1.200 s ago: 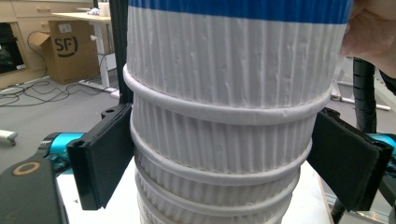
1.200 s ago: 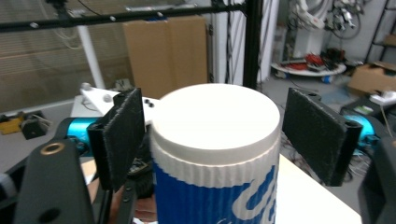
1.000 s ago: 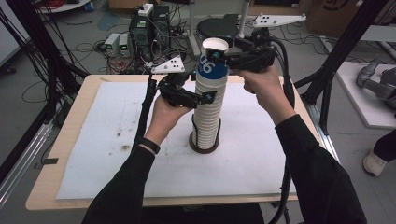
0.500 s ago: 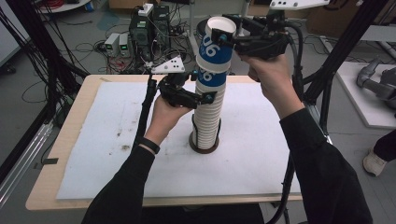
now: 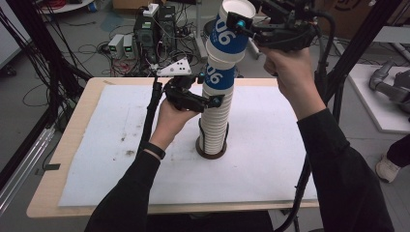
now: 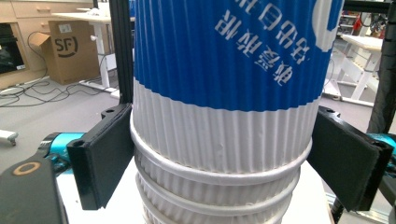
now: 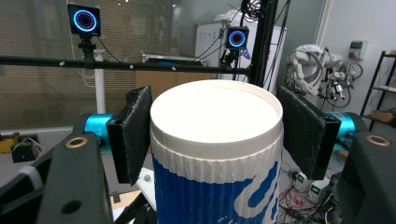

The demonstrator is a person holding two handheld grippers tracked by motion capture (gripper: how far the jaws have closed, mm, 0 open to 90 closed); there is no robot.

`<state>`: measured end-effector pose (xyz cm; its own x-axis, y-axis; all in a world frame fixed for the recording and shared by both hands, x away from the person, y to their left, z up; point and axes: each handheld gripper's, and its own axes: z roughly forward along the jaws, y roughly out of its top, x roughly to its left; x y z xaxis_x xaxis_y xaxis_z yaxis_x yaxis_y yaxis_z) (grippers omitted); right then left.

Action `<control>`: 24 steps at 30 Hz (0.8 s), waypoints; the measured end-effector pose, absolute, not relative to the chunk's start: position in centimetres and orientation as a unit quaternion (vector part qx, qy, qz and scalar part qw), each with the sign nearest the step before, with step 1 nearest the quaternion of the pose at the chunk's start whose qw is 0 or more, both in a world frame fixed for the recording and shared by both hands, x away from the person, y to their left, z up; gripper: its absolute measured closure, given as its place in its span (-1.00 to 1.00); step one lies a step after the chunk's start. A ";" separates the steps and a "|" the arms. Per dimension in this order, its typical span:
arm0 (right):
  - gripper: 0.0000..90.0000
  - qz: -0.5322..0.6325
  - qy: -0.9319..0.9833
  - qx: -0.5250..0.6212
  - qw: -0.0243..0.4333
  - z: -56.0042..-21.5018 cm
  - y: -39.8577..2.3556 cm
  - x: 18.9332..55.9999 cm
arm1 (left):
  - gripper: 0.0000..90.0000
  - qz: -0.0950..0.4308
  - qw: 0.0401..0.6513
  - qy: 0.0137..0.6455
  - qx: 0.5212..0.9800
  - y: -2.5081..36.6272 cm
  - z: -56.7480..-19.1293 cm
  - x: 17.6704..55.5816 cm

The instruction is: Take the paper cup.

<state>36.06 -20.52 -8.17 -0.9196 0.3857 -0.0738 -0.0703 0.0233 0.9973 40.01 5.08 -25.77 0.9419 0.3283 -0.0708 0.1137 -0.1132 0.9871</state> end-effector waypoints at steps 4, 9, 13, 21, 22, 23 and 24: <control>-0.31 0.693 0.695 0.104 0.158 -7.9 -21.0 35.4 | -0.73 0.082 0.649 0.150 0.741 5.1 -25.8 40.0; -0.30 0.698 0.695 0.088 0.149 -8.0 -21.9 33.9 | -0.73 0.083 0.649 0.151 0.741 5.0 -25.7 40.0; -0.31 0.695 0.700 0.072 0.144 -8.5 -22.8 32.6 | -0.73 0.084 0.648 0.151 0.742 5.0 -25.7 39.9; -0.31 0.692 0.708 0.068 0.128 -11.1 -24.3 30.8 | -0.73 0.083 0.646 0.151 0.744 5.0 -25.6 39.9; -0.31 0.689 0.711 0.069 0.124 -11.6 -24.4 30.6 | -0.73 0.083 0.647 0.153 0.742 5.0 -25.6 39.9; -0.31 0.689 0.711 0.069 0.124 -11.6 -24.4 30.6 | -0.73 0.084 0.645 0.151 0.744 5.0 -25.6 39.9; -0.31 0.685 0.716 0.069 0.119 -12.8 -24.5 30.3 | -0.73 0.084 0.645 0.151 0.744 5.0 -25.6 39.9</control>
<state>30.31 -24.51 -12.78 -0.9623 0.2612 -0.0761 -0.0646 0.0524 0.9965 39.92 5.03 -25.64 0.9403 0.3331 -0.0701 0.1168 -0.1223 0.9856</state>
